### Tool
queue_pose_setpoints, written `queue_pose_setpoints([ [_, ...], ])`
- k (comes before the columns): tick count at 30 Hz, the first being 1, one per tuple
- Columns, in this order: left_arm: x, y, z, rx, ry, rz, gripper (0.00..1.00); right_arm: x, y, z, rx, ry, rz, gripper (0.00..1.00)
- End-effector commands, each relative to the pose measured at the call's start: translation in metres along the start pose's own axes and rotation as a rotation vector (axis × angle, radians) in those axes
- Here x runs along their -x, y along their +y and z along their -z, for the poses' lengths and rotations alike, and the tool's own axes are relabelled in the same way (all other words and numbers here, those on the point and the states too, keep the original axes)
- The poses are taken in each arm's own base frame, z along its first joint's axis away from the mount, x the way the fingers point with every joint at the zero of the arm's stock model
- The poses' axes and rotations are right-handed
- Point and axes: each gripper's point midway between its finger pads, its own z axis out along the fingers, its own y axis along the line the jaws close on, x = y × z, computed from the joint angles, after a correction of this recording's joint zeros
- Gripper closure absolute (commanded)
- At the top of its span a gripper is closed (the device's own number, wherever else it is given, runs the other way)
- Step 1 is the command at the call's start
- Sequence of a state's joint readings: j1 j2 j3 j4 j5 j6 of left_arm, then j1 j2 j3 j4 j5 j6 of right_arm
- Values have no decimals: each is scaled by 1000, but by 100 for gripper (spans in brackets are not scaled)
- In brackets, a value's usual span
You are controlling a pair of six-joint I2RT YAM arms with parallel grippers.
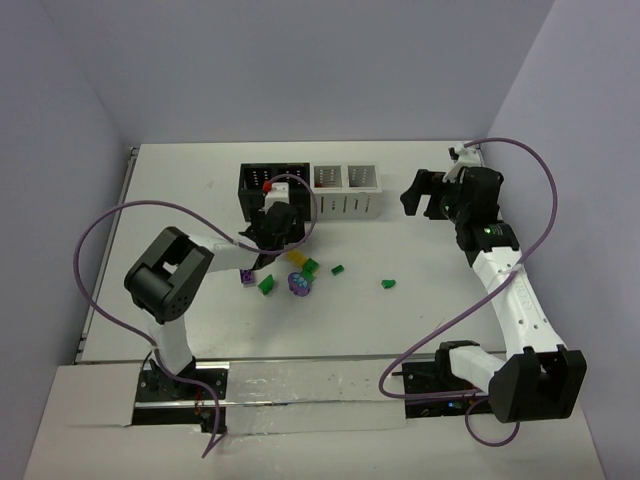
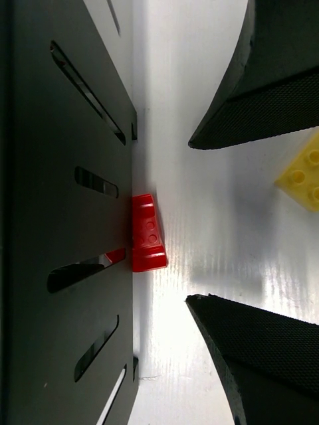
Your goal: Sort the legos into containers by color
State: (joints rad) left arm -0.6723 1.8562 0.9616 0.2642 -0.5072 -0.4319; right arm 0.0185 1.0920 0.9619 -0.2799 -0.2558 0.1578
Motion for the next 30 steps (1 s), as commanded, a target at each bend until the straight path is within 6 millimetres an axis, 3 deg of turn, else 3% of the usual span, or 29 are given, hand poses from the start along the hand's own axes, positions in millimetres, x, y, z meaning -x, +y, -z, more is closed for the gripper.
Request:
queue_pose_setpoints([
  [1, 14, -9, -8, -37, -68, 40, 4, 11, -1, 8, -4, -40, 23, 0],
  [17, 8, 10, -36, 18, -67, 62, 8, 9, 1, 11, 2, -37, 29, 0],
  [30, 1, 12, -46, 23, -28, 44, 16, 6, 1, 8, 8, -29, 20, 0],
])
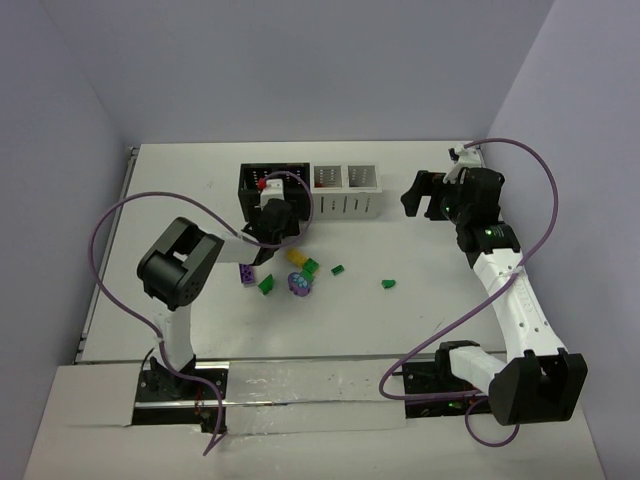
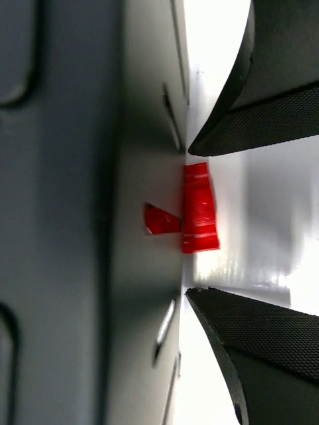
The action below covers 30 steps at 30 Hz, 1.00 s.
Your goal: Sort the legos into containers by color
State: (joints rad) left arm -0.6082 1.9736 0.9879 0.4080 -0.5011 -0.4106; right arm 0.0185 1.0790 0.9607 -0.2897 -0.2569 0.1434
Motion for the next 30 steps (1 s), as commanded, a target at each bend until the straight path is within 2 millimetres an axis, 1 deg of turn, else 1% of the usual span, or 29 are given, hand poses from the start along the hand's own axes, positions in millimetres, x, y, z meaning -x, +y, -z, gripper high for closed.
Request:
queue_pose_setpoints([
  [1, -1, -4, -10, -9, 26, 6, 17, 6, 1, 5, 7, -26, 5, 0],
  [7, -4, -6, -13, -13, 48, -3, 20, 5, 1, 4, 9, -25, 2, 0],
  [13, -5, -6, -13, -14, 55, -3, 25, 4, 1, 4, 10, -23, 4, 0],
  [16, -8, -5, -10, -10, 70, 3, 32, 5, 1, 6, 10, -27, 7, 0],
  [18, -12, -5, -6, -11, 81, 6, 39, 4, 1, 6, 11, -27, 8, 0],
  [20, -9, -6, -1, -15, 73, 12, 45, 3, 1, 6, 11, -28, 9, 0],
  [21, -12, -6, 1, -16, 77, 13, 47, 3, 2, 7, 13, -27, 8, 0],
  [26, -14, -6, 11, -16, 95, 14, 49, 3, 3, 8, 20, -29, 4, 0],
  [28, -17, -7, 20, -22, 120, 16, 50, 4, 5, 9, 28, -31, 1, 0],
  [29, -22, -7, 25, -26, 144, 9, 51, 3, 6, 10, 31, -31, 1, 0],
  [30, -20, -8, 29, -32, 143, 19, 51, 3, 6, 10, 33, -30, 0, 0],
])
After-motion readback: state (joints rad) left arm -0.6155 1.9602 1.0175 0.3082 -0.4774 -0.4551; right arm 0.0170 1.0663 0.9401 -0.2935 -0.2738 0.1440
